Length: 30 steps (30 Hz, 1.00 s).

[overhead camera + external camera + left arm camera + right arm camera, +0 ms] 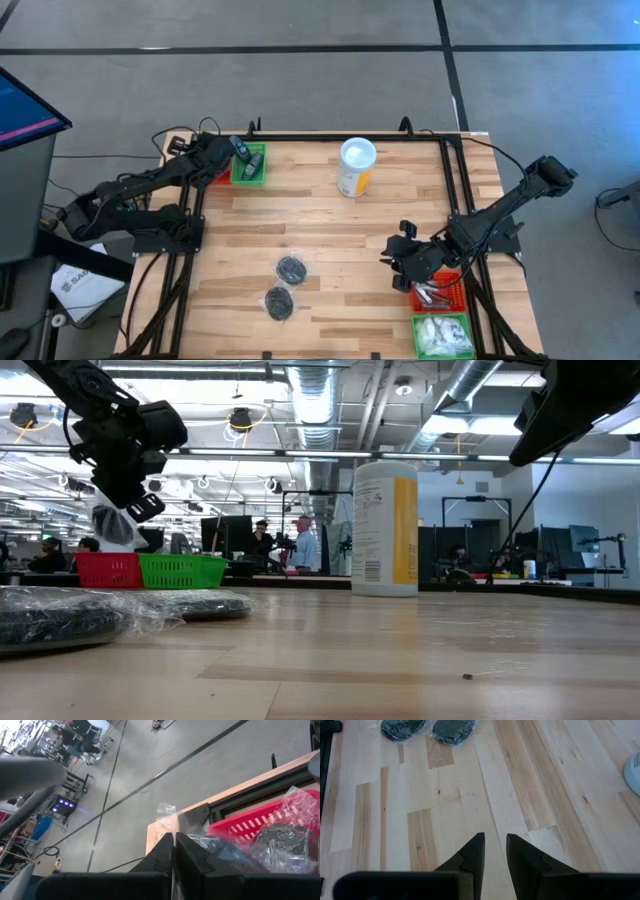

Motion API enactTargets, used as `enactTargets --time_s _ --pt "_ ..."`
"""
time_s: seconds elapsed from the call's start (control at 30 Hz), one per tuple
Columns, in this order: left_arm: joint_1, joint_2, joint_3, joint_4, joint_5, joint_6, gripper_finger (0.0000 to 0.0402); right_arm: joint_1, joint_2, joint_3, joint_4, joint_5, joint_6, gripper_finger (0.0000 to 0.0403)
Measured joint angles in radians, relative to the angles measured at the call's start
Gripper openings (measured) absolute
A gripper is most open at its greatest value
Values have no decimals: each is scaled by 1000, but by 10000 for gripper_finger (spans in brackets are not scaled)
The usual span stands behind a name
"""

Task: Pick & Place Travel size toiletries
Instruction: Put the black hairbrush into the top red bin

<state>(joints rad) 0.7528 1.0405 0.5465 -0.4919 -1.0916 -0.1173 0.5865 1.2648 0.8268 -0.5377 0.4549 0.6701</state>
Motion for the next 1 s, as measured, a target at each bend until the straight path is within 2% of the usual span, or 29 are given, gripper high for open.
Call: enactTargets --time_s 0.37,0.6,0.77,1.0 --pt "0 0 0 42 82 3 82 0 0 0 0 0 0 72" --pt "0 0 0 54 100 4 99 0 0 0 0 0 0 72" --pt "-8 0 0 60 244 4 99 0 0 0 0 0 0 72" --pt "-76 0 0 67 567 32 99 0 0 0 0 0 0 72"
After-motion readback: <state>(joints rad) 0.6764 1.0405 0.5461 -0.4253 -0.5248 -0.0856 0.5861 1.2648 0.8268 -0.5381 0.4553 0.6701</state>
